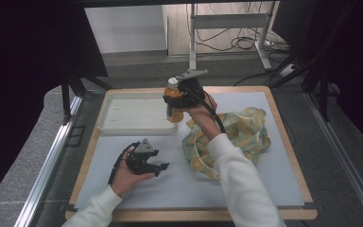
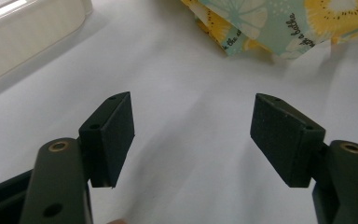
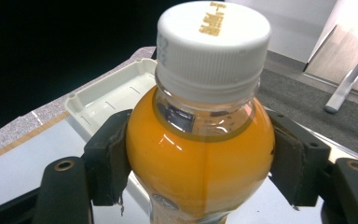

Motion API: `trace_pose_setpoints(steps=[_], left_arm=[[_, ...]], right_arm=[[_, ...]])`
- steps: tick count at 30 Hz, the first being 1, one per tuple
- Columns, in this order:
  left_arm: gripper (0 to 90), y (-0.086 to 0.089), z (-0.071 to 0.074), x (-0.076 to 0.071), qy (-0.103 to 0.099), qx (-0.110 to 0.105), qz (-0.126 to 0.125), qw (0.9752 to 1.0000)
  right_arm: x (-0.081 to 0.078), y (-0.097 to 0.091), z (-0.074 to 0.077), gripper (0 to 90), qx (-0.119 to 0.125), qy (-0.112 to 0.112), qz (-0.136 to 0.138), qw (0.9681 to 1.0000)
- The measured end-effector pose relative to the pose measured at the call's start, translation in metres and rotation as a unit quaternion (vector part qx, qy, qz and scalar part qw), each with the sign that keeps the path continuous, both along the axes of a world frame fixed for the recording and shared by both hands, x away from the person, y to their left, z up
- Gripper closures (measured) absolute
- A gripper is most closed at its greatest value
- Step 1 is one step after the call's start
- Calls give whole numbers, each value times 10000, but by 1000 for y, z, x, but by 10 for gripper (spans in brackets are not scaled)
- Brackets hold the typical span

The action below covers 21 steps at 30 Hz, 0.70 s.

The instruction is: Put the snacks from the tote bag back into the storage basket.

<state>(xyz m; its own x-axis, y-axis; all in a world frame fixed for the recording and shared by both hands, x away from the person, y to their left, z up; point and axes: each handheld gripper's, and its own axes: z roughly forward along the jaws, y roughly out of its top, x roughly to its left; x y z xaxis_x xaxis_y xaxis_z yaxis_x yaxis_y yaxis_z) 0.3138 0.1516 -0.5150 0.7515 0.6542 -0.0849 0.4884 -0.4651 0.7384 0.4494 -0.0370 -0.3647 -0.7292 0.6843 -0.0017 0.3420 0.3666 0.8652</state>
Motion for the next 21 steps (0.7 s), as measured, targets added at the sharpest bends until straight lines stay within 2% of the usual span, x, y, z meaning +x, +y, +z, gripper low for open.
trace_pose_setpoints(steps=[21], left_arm=[[307, 0, 1, 0, 27, -13, -45, 10000]], right_arm=[[14, 28, -14, 298, -81, 65, 20, 9999]])
